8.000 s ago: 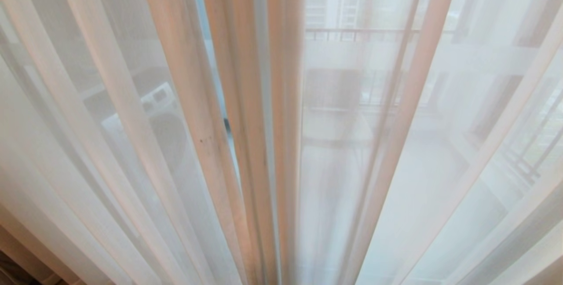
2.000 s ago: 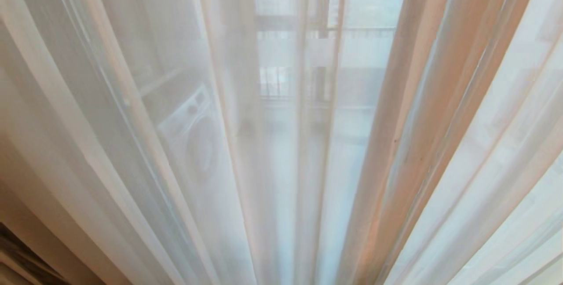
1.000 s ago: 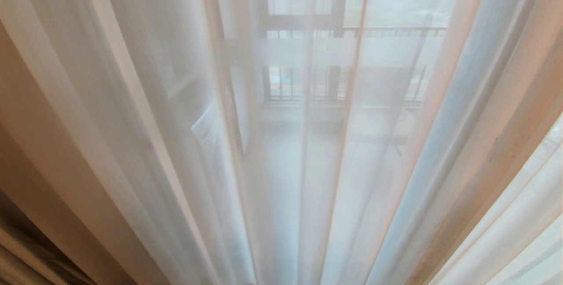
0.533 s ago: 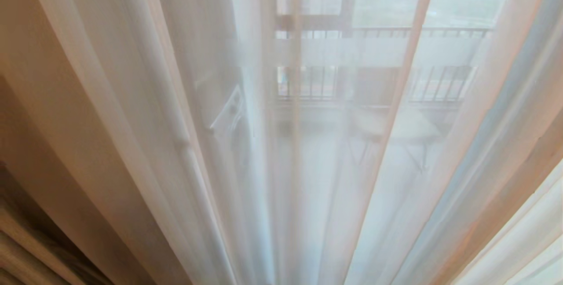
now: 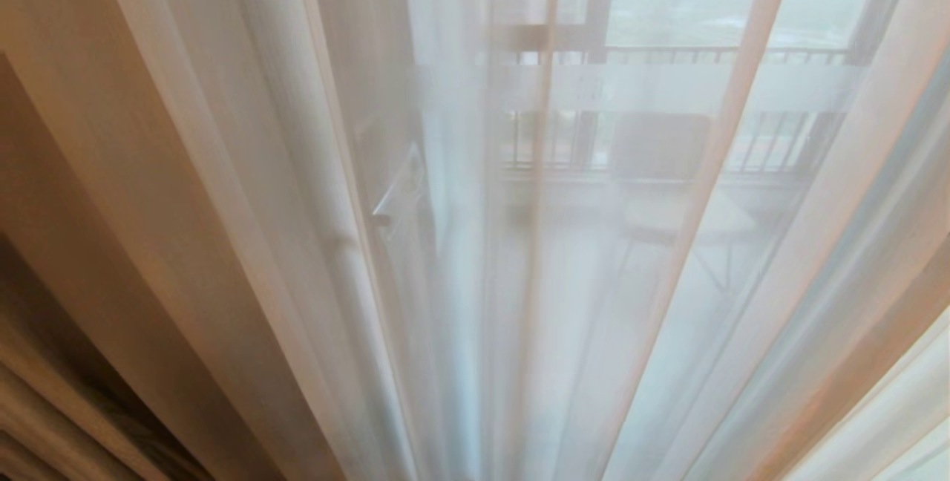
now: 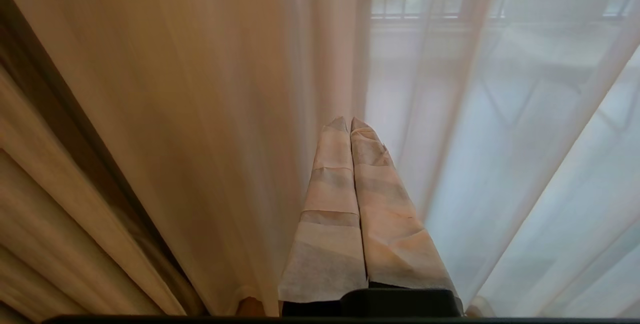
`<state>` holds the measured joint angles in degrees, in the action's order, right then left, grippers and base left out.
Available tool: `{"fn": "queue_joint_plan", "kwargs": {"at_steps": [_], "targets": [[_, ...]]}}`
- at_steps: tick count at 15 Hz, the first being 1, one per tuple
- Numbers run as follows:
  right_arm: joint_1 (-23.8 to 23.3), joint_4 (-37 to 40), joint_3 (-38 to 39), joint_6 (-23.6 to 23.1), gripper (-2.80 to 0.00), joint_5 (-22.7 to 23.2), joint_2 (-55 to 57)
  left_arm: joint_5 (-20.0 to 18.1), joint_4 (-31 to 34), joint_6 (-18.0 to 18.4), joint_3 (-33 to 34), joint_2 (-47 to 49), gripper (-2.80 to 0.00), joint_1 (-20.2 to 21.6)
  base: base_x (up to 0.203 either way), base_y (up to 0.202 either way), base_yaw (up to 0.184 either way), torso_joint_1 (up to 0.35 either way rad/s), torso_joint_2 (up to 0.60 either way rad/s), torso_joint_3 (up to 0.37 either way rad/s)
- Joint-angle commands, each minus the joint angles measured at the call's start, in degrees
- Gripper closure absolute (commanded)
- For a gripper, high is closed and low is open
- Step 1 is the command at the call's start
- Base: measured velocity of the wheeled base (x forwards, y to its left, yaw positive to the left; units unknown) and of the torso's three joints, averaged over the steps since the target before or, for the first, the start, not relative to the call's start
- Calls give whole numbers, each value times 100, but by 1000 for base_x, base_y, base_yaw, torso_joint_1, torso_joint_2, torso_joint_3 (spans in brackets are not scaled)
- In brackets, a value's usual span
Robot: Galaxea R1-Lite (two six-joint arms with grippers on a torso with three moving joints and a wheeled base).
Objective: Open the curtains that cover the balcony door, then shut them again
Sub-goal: Close the outer curtains on both sides
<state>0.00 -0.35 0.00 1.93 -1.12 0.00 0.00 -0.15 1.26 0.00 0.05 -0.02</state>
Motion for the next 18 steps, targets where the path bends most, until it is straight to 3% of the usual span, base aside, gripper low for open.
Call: {"fn": "queue_joint_plan", "kwargs": {"at_steps": [1,18], "targets": [[0,0,0,0,0,-2,0,0,-2,-3,0,-5,0,2,0,0,0,0,0,0],[0,0,0,0,0,-2,0,35,-11,-117,-9,-5,0,2,0,0,0,0,0,0]]}}
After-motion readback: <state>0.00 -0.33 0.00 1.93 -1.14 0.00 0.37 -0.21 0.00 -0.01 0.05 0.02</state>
